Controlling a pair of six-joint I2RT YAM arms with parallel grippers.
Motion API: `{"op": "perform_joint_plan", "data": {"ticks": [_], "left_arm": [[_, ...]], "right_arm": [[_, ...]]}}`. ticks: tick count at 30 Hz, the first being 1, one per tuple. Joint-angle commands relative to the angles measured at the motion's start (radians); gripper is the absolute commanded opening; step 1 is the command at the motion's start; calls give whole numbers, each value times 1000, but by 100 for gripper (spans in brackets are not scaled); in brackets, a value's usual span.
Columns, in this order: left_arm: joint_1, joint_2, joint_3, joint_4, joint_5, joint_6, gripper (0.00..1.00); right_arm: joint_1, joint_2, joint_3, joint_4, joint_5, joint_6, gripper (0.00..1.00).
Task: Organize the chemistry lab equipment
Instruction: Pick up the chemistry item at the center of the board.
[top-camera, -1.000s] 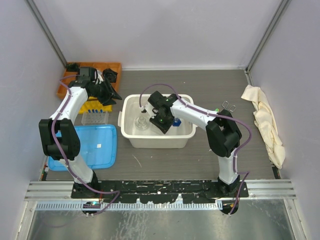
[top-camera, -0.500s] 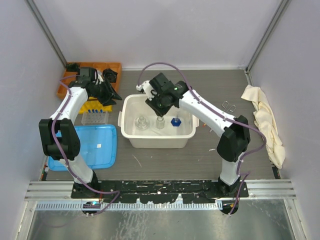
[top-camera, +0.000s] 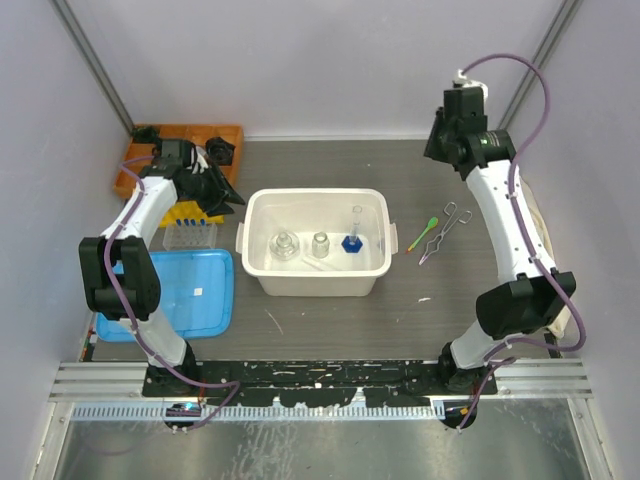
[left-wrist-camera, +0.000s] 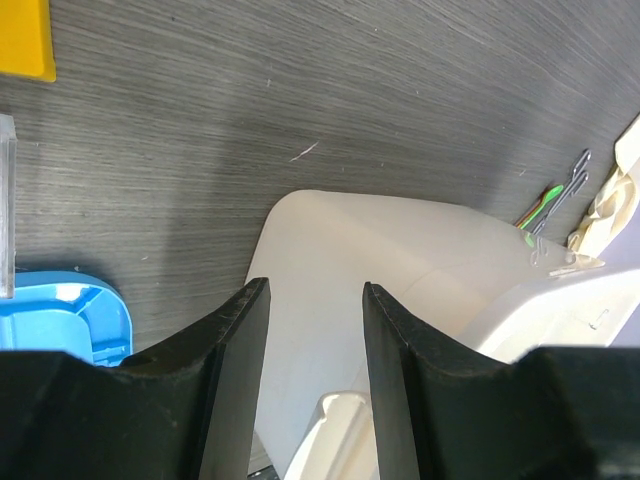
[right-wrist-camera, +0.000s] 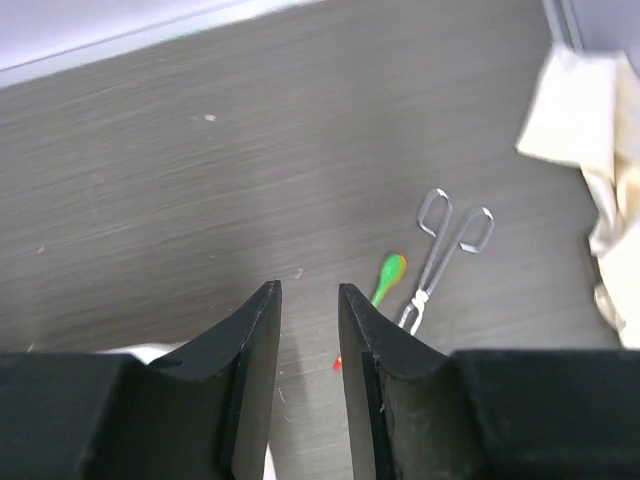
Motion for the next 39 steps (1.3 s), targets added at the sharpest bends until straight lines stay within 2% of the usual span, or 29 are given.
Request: {"op": "perform_joint_plan", "data": {"ticks": [1,6,11,18,30,39], "left_arm": [[4,-40,-7,43,29,-12,44],[4,-48,-8,43,29,-13,44],[3,-47,-9,45,34,-15,43],[2,-47,-7,49,39,-18,44],[3,-67,-9,47,32,-17,44],[3,-73,-16,41,26,-12,44]], "right_arm": [[-109,-38,-187,-14,21,211,36],[-180,-108,-473,130,-24,284,36],[-189,-99,-608,241,-122,278,34],[-188,6,-620,286,-132,266,34],[-189,226,-532,303,-126,237,34],[-187,286,-544,327,-122,219,33]]}}
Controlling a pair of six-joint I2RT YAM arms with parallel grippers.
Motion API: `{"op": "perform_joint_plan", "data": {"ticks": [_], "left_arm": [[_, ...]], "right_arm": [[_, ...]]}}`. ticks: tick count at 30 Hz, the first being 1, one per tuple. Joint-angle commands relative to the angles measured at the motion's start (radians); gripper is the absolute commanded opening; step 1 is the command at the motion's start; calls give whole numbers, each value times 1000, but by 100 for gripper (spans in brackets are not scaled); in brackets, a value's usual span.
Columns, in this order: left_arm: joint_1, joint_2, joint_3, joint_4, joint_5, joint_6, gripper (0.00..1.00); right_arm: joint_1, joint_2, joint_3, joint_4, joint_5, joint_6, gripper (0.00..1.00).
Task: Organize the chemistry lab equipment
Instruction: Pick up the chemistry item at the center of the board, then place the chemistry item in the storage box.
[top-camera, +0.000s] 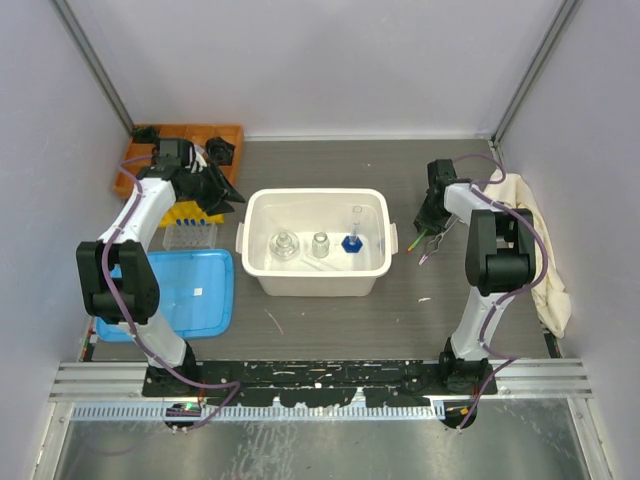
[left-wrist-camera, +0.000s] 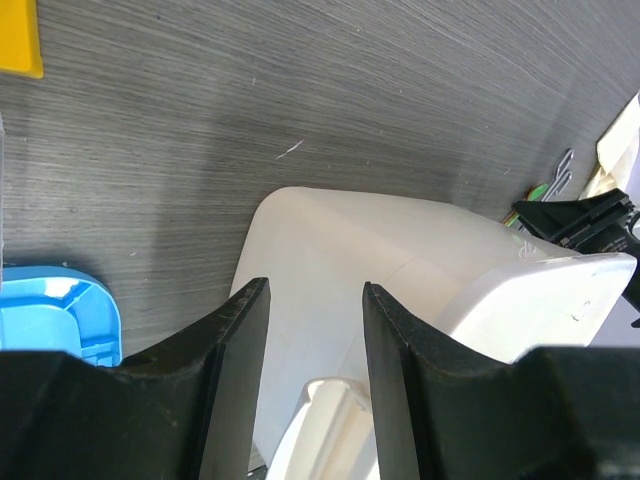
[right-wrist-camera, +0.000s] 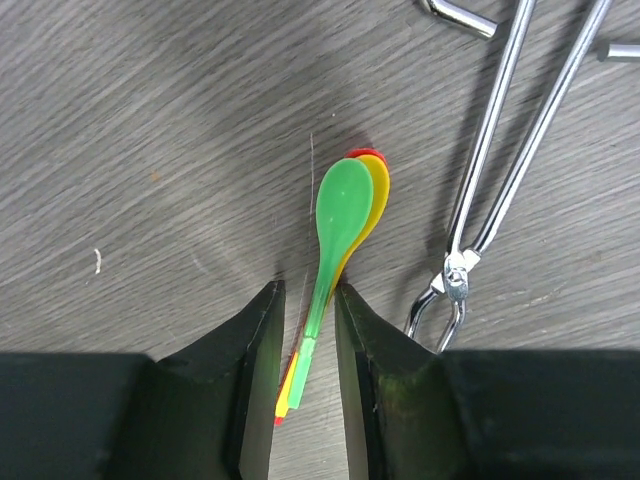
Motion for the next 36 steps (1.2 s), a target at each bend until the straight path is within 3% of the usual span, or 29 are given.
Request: {"op": "perform_joint_plan", "data": {"ticks": [1,5,8,13,19,22,24,29,32,36], "left_arm": [[3,-47,-7,31,15,4,44],[2,-43,-10,31,15,5,44],[4,-41,-11,31,18,6,44],[2,-42,-11,28,14,10,44],[2,-40,-15,28,18,6,44],[2,-42,-20,29,18,5,44],[3,-43,-22,31,18,5,44],[2,-45,-23,33,17,3,44],[2,-44,-22,32,18,1,44],[2,-47,-25,33,18,-2,44]], "right_arm": [[4,0,22,34,16,-17,33],[3,-3,5,36,20,-27,21],[5,-23,3,34,16,-38,1],[54,-135,63,42,57,-103,1],[251,-290,218,110,279,-301,1],[343,-352,269,176,272,-386,1],[385,-392,290,221,207,-430,1],[408,-415,375,239,-343,-464,1],[439,-331,514,76,-540,-514,1],[537,-198,687,-218,-567,-665,1]]}}
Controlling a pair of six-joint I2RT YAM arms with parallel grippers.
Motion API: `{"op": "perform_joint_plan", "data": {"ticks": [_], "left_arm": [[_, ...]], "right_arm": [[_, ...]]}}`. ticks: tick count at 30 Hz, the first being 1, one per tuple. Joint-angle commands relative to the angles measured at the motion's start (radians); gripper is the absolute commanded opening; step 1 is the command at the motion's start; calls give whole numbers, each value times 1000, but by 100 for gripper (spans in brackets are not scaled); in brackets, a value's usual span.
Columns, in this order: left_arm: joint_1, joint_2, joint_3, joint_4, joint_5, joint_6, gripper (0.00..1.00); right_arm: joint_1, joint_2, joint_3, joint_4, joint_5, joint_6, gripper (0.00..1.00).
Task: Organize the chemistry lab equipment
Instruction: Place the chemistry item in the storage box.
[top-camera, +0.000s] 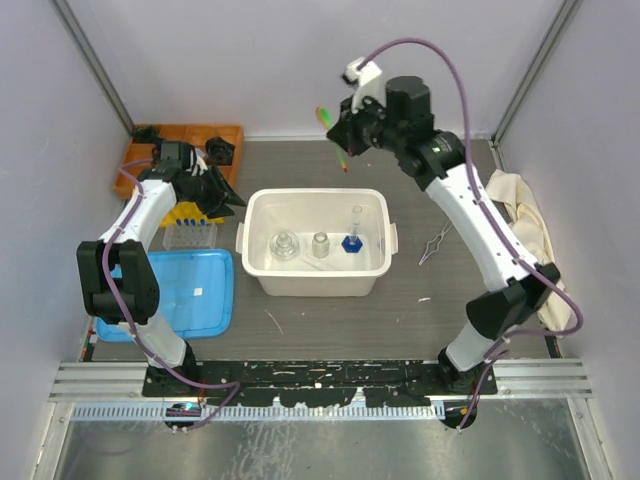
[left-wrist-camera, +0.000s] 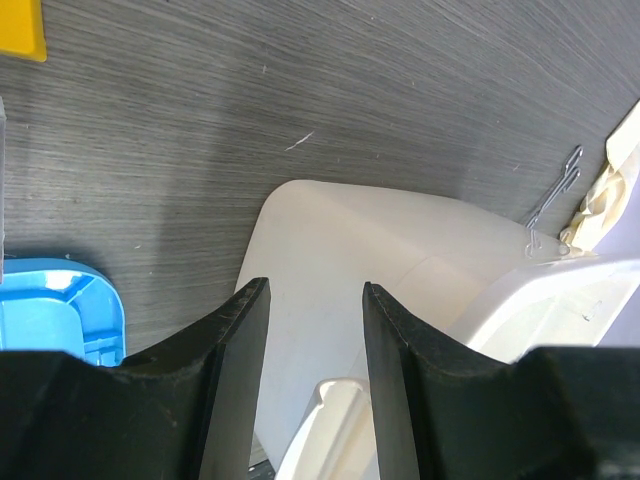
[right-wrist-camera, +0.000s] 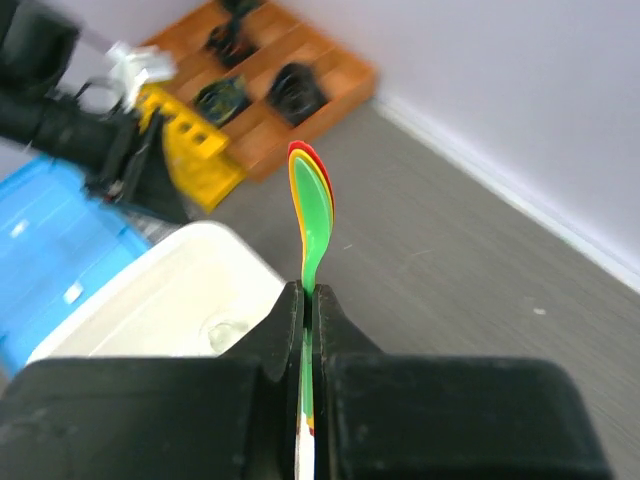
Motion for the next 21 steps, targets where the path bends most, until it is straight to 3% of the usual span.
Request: {"op": "perform_joint_plan", "data": {"ticks": [1,3,15,21], "left_arm": [[2,-45,-1,31,18,-1,44],[2,-50,-5,30,17,0,44],[2,-67,-35,20,8,3,44],[3,-61,-27,19,11,5,43]], "right_arm": [[121,145,161,-346,-160,-191,1],[169,203,223,-462,-130,-243,1],[276,228,64,-543,-36,-234,1],[286,153,-239,-324,139,-174,1]]}}
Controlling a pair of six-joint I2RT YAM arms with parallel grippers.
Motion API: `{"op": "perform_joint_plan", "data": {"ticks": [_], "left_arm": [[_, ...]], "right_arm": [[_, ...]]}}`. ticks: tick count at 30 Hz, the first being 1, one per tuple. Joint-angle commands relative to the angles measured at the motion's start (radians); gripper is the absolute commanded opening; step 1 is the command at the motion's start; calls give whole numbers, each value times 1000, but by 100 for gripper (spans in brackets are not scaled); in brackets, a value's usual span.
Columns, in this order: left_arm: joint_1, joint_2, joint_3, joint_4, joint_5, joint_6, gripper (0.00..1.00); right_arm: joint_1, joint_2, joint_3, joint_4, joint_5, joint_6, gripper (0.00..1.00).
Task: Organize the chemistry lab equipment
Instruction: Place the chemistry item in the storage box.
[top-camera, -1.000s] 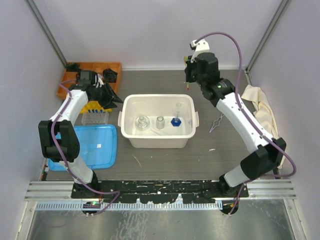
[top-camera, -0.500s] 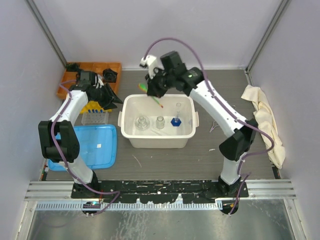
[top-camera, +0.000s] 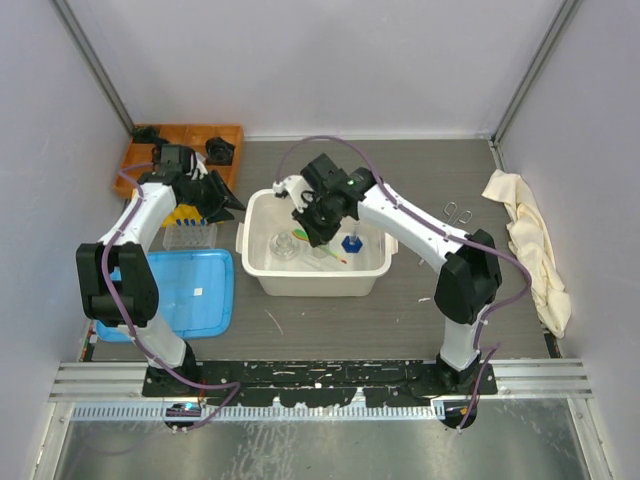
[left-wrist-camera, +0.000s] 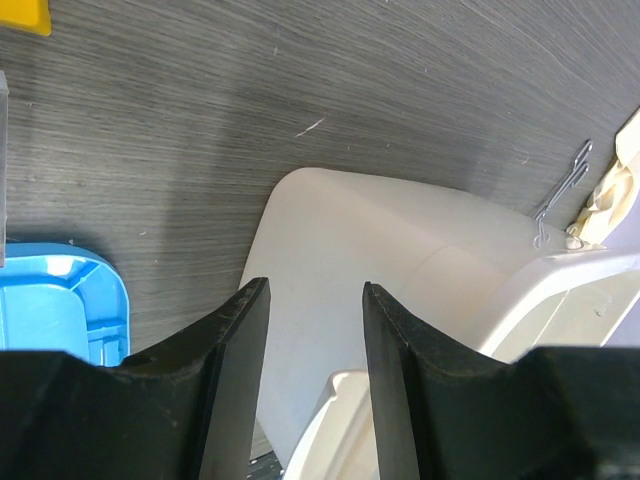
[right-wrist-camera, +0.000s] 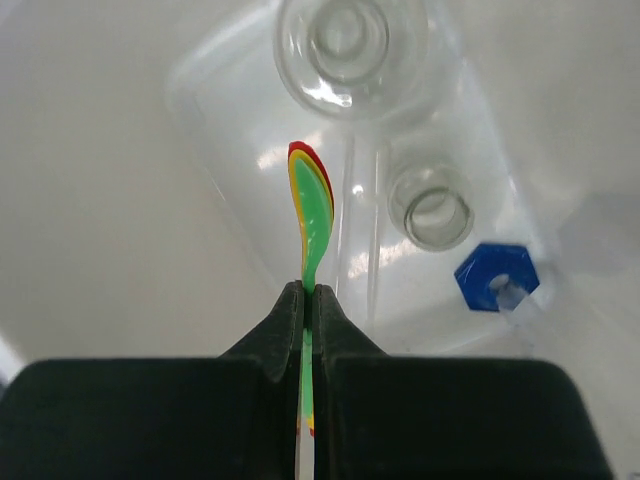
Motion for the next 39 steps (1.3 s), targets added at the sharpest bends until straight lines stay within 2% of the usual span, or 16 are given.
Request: {"op": "perform_joint_plan", "data": {"ticks": [1,4,10,39], "left_arm": [[2,-41,9,15,11,6,43],[2,-46,4,13,8,10,44],[2,-35,4,10,16,12,44],[2,-24,-4,12,6,13,43]], "right_arm": [[8,-123,-219,198,146,57,1],[8,-169,-333,299,152,87,1],[8,-165,-392,337,146,105,1],[20,-12,-269,202,105,15,1]]}}
